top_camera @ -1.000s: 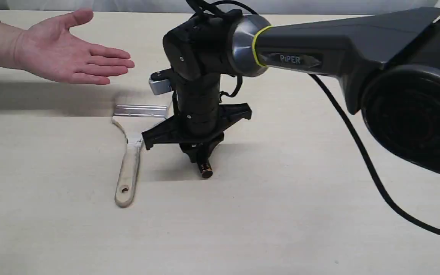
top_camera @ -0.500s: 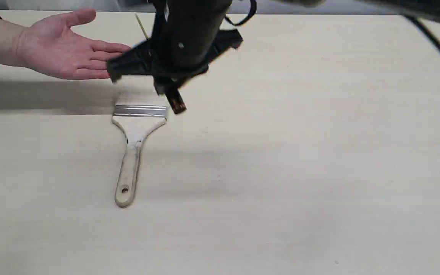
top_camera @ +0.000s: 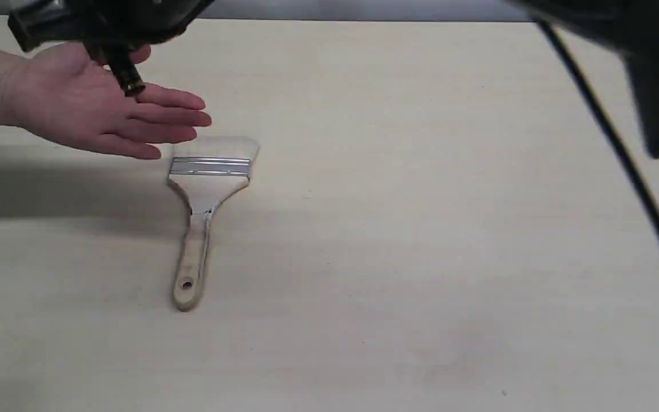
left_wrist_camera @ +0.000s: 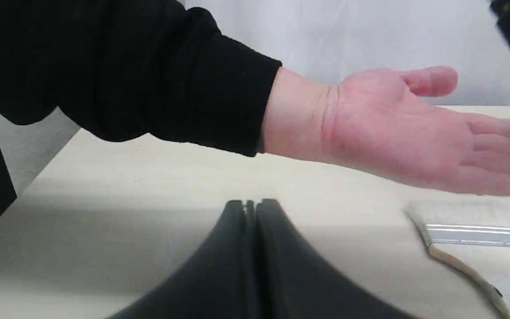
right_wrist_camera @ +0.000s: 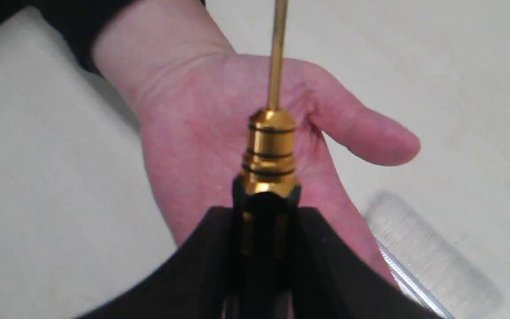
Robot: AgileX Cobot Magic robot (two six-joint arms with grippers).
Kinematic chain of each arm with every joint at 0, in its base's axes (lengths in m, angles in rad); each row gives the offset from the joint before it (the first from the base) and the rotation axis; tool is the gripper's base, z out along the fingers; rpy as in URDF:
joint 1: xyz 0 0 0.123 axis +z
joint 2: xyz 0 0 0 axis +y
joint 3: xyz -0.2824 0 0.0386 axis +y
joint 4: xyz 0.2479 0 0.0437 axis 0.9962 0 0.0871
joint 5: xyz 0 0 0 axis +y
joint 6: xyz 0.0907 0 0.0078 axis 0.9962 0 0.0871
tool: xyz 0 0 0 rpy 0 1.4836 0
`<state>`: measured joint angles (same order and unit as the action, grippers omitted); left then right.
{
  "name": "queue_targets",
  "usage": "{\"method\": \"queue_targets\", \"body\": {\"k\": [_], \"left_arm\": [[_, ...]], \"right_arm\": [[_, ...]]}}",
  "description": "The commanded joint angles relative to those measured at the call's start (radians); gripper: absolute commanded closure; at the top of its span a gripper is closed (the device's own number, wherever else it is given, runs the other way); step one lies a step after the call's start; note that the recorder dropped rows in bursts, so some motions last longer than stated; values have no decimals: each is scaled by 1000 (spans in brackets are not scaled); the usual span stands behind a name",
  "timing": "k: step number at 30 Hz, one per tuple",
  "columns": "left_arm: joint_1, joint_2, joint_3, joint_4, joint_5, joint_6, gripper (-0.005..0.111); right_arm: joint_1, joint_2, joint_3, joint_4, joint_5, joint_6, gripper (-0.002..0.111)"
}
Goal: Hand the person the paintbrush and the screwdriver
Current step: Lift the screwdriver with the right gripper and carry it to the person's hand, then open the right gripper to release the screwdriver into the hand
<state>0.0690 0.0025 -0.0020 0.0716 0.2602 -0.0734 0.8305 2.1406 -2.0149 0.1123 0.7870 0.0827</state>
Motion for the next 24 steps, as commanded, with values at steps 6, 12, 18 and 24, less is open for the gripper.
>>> {"method": "queue_targets", "body": {"k": [6, 12, 18, 24], "left_arm": [[-6, -2, 2, -4, -10, -2, 107], [-6, -2, 2, -2, -12, -2, 107], [-6, -2, 2, -2, -10, -2, 107], [-6, -2, 2, -2, -10, -2, 107]], "right_arm": [[-3, 124, -44, 3, -30, -70, 80], [-3, 91, -44, 6, 20, -68, 62], [-3, -25, -44, 4, 171, -29, 62], [-3, -140, -44, -54, 339, 105, 62]]}}
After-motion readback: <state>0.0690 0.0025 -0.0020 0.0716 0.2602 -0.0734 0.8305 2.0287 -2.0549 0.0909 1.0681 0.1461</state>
